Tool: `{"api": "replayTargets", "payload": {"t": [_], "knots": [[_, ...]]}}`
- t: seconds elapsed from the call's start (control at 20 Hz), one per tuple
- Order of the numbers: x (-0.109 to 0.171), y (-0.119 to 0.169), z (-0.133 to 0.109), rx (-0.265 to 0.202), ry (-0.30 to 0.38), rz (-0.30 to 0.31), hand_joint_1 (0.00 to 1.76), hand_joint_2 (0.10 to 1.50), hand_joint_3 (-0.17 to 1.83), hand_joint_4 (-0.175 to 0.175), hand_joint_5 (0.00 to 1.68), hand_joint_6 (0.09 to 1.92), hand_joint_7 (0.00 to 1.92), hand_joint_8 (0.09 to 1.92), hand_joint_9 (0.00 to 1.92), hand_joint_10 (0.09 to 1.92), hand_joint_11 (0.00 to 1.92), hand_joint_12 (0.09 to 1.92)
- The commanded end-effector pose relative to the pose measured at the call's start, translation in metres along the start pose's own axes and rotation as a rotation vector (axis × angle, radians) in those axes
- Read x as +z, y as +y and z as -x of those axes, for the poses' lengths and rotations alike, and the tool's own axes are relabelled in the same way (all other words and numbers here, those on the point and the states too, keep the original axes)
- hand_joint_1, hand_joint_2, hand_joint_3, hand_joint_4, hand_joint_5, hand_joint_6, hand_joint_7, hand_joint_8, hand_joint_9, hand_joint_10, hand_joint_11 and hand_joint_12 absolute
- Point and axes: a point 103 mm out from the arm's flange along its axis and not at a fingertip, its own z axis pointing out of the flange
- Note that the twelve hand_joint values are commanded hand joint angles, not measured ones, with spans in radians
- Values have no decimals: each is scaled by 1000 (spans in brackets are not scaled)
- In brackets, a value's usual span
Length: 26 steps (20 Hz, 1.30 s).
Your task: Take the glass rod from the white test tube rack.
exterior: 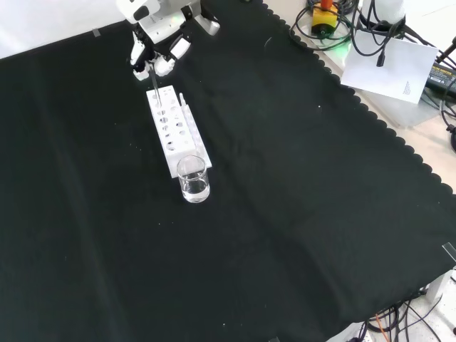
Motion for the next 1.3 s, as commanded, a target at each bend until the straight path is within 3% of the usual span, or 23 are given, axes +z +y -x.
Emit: {"api": "replayTargets", "payload": {"t": [0.05, 0.25, 0.45, 0.5, 0.6, 0.75, 0.85, 1.0, 1.3], "knots": [[-2, 5, -5, -17, -24, -5, 1058, 1262, -175, -175, 685, 956, 1003, 1101, 1312, 1028, 1417, 911], [1, 5, -8, -11, -52, -33, 1069, 1250, -175, -175, 690, 961, 986, 1097, 1324, 1028, 1445, 908], [0, 5, -12, -12, -38, -13, 1060, 1230, -175, -175, 640, 966, 922, 1047, 1338, 980, 1476, 943], [2, 3, -14, -32, -75, -16, 1080, 1223, -175, -175, 672, 963, 951, 1039, 1360, 959, 1516, 910], [1, 6, -19, -27, -74, 22, 1162, 1207, -136, -175, 800, 1041, 1024, 1067, 1409, 948, 1589, 816], [-3, 9, -24, -34, -62, 102, 1271, 1161, -167, -175, 1031, 710, 1094, 1101, 1436, 1041, 1537, 736], [-8, 10, -28, -40, -85, 126, 1296, 1131, -174, -175, 1167, 458, 1133, 1068, 1462, 1046, 1541, 734], [-22, 6, -26, -26, -66, 140, 1309, 1110, -175, -175, 1302, 186, 1158, 1042, 1504, 997, 1585, 704], [-54, -7, -15, 35, -63, 109, 1311, 1105, -175, -175, 1368, 87, 1157, 1053, 1542, 943, 1621, 658]]}}
